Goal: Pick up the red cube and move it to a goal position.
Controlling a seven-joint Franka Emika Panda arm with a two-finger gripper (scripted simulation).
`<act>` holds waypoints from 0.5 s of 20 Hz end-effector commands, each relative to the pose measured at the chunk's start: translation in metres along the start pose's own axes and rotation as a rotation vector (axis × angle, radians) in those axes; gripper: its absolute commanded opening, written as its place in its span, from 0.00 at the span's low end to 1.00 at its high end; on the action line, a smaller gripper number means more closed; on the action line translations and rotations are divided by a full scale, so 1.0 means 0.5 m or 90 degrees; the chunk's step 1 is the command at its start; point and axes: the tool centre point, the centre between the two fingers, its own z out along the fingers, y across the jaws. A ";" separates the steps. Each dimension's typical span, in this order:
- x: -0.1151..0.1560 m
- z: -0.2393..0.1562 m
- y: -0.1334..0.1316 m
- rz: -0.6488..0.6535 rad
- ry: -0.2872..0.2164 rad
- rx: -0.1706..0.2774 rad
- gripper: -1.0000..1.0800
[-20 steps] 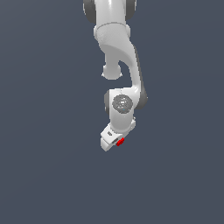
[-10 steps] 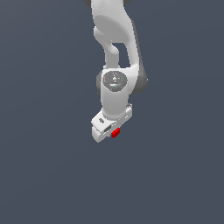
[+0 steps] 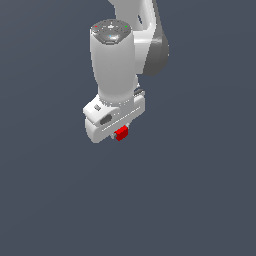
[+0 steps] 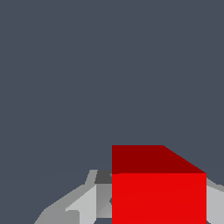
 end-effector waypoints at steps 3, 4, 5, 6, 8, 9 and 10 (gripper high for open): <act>-0.025 -0.106 0.021 0.000 0.000 0.001 0.00; -0.030 -0.129 0.025 0.000 0.000 0.001 0.00; -0.035 -0.151 0.030 0.000 0.000 0.001 0.00; -0.040 -0.173 0.035 0.000 0.000 0.001 0.00; -0.049 -0.216 0.044 0.000 0.000 0.001 0.00; -0.054 -0.237 0.049 0.000 0.000 0.001 0.00; -0.058 -0.257 0.054 0.000 0.000 0.001 0.00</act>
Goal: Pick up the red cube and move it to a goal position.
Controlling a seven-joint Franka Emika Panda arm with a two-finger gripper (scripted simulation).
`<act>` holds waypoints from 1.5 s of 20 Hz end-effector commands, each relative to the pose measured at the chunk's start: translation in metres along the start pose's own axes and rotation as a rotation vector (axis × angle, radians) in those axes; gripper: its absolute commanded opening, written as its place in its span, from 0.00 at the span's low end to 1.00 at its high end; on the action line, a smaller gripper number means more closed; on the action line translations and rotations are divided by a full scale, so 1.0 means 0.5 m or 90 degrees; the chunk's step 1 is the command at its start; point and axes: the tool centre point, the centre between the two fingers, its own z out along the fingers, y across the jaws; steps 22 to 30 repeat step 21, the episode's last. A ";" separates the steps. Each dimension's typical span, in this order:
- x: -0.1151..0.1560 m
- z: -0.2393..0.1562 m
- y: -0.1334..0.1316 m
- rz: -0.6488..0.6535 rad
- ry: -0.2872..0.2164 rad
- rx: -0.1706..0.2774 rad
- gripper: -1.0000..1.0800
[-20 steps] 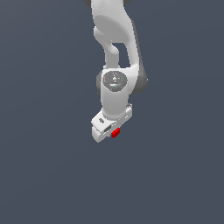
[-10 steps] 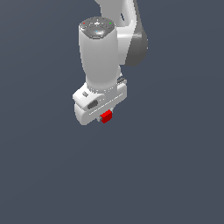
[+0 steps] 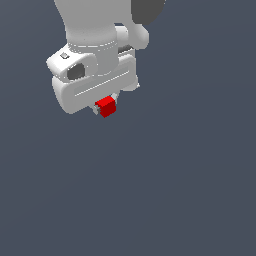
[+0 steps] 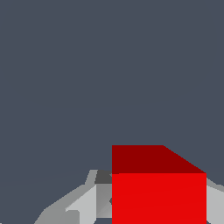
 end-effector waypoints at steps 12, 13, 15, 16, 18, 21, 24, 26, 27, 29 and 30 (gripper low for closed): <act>-0.037 -0.178 0.043 0.001 -0.001 0.000 0.00; -0.038 -0.184 0.045 0.001 -0.001 0.000 0.00; -0.040 -0.192 0.047 0.001 -0.001 0.000 0.00; -0.040 -0.196 0.048 0.001 -0.001 0.000 0.00; -0.041 -0.200 0.050 0.001 -0.001 0.000 0.00; -0.041 -0.203 0.051 0.001 -0.001 0.000 0.00; -0.041 -0.203 0.051 0.001 -0.001 0.000 0.00; -0.041 -0.203 0.051 0.001 -0.001 0.000 0.00; -0.041 -0.203 0.051 0.001 -0.001 0.000 0.00; -0.041 -0.203 0.051 0.001 -0.001 0.000 0.00; -0.041 -0.203 0.051 0.001 -0.001 0.000 0.00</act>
